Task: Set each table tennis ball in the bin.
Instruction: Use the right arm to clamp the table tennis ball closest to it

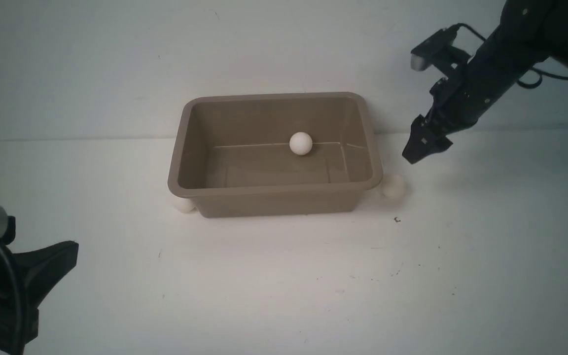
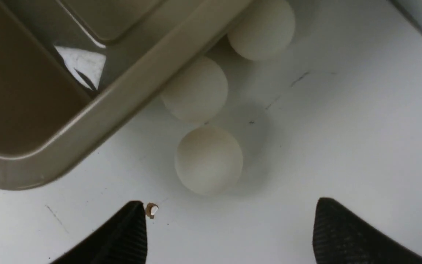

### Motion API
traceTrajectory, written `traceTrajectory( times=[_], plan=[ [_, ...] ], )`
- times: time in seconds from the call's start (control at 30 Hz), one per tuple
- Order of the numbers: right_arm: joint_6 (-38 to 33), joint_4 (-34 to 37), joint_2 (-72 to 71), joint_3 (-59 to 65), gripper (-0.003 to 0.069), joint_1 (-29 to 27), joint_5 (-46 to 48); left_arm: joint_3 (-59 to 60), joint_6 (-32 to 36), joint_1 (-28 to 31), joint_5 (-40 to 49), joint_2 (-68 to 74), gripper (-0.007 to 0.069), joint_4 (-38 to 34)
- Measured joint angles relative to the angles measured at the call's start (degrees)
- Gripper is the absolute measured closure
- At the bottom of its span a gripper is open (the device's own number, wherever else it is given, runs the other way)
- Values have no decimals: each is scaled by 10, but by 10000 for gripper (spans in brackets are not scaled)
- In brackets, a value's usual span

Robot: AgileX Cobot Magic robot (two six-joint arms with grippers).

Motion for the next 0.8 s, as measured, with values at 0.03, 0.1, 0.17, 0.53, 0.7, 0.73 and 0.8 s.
traceTrajectory(
  times=[0.03, 0.1, 0.17, 0.53, 0.7, 0.73, 0.8],
  plan=[
    [-5, 5, 5, 0, 113, 0, -1, 0, 0, 0, 1, 0, 125, 0],
    [-19, 13, 22, 0, 113, 2, -2, 0, 1, 0, 8, 0, 125, 1],
    [-23, 13, 31, 0, 113, 3, -2, 0, 1, 0, 9, 0, 125, 1],
    [-29, 16, 69, 1, 113, 37, -7, 0, 4, 0, 11, 0, 125, 1],
    [-11, -14, 77, 1, 120, 42, -7, 0, 4, 0, 23, 0, 125, 1],
    [-8, -17, 77, 1, 124, 42, -7, 0, 4, 0, 26, 0, 125, 1],
    [-4, -21, 77, 1, 134, 42, -8, 0, 4, 0, 27, 0, 125, 1]
  ],
)
